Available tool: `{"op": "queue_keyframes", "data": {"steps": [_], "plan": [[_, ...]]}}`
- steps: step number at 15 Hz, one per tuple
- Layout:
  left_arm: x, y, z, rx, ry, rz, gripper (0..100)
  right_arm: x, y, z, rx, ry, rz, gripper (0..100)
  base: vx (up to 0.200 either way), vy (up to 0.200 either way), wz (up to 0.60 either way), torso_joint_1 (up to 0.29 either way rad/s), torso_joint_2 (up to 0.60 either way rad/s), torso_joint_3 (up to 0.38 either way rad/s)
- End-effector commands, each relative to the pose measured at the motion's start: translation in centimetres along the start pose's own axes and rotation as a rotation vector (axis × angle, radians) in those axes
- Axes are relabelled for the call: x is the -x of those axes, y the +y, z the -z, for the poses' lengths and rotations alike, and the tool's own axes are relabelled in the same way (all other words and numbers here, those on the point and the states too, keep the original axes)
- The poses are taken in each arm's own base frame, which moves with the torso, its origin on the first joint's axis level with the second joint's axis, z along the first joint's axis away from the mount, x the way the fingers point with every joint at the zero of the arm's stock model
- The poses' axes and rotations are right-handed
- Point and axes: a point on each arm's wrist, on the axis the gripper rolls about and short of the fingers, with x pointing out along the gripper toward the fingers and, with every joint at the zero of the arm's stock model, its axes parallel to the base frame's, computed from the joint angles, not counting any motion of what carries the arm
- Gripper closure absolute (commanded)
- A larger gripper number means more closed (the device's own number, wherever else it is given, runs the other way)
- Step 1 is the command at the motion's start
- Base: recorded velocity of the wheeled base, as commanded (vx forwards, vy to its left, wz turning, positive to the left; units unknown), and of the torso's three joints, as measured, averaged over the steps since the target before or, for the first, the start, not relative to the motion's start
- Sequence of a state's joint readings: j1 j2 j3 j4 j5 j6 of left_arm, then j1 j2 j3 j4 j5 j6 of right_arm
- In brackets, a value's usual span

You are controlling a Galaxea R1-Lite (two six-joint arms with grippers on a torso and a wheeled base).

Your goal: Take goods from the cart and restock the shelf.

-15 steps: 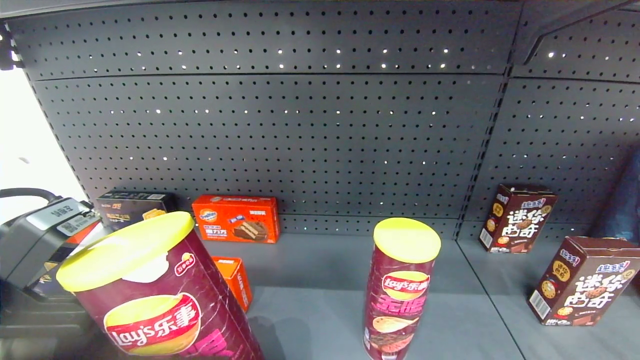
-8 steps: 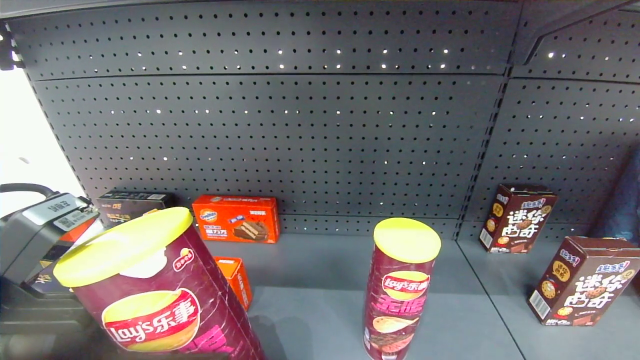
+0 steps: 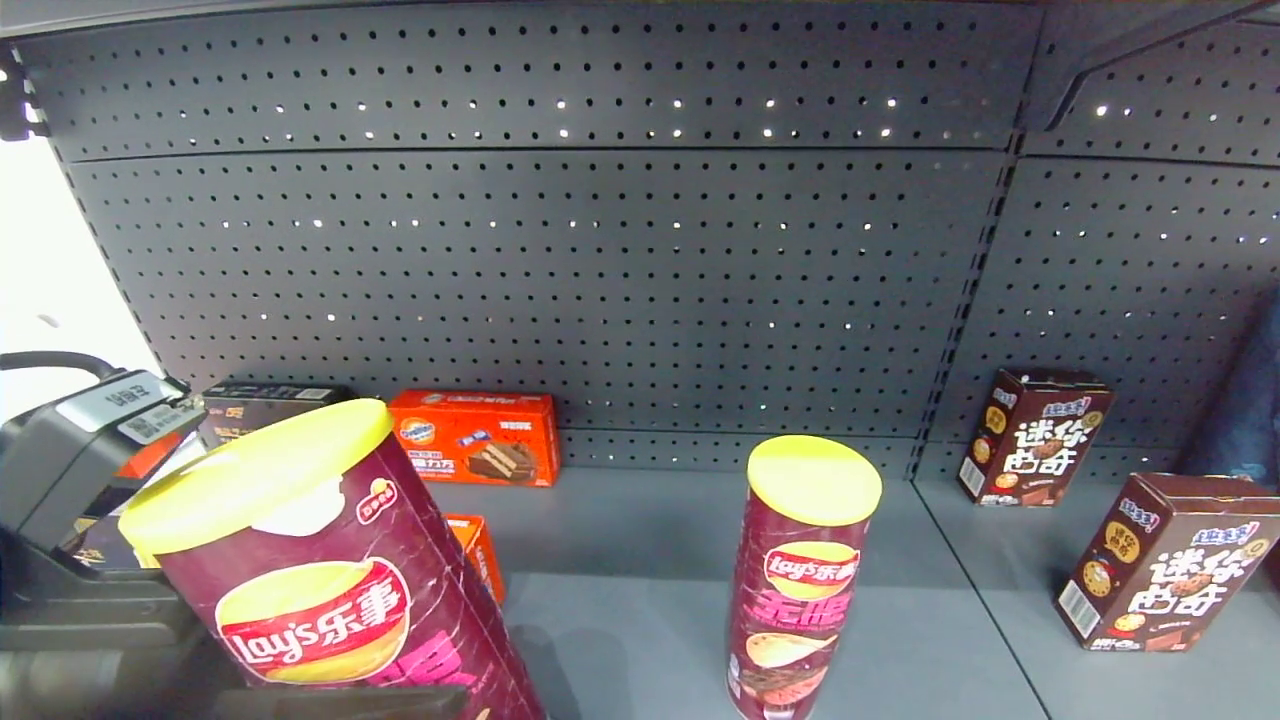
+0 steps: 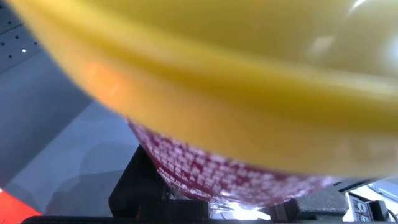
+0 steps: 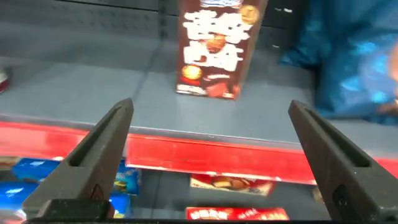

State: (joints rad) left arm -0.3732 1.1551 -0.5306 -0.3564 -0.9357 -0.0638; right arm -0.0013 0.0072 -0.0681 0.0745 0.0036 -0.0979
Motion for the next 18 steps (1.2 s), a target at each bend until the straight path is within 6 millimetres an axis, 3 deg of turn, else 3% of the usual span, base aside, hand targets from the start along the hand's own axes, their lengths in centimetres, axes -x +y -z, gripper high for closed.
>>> {"op": "queue_keyframes", "data": {"steps": [1, 8, 16, 17, 18], "plan": [[-0.2, 0.2, -0.2, -0.001, 0.0, -0.001, 100, 0.0, 0.0, 0.2, 0.0, -0.003, -0.005, 0, 0.0, 0.0, 0.0, 0.0, 0.0, 0.0], [-2.5, 3.2, -4.6, -0.075, -0.048, -0.01, 100, -0.1, 0.0, 0.3, -0.004, -0.019, 0.013, 0, 0.0, 0.0, 0.0, 0.0, 0.0, 0.0], [-3.8, 6.0, -4.7, -0.077, -0.022, -0.076, 100, -0.1, 0.0, 0.3, 0.002, -0.018, 0.016, 0, 0.0, 0.0, 0.0, 0.0, 0.0, 0.0], [-4.9, 8.4, -4.5, -0.173, 0.008, -0.211, 100, -0.1, 0.0, 0.3, 0.003, -0.018, 0.017, 0, 0.0, 0.0, 0.0, 0.0, 0.0, 0.0], [-5.2, 8.8, -4.7, -0.196, 0.012, -0.232, 100, -0.1, 0.0, 0.3, 0.003, -0.018, 0.017, 0, 0.0, 0.0, 0.0, 0.0, 0.0, 0.0]]}}
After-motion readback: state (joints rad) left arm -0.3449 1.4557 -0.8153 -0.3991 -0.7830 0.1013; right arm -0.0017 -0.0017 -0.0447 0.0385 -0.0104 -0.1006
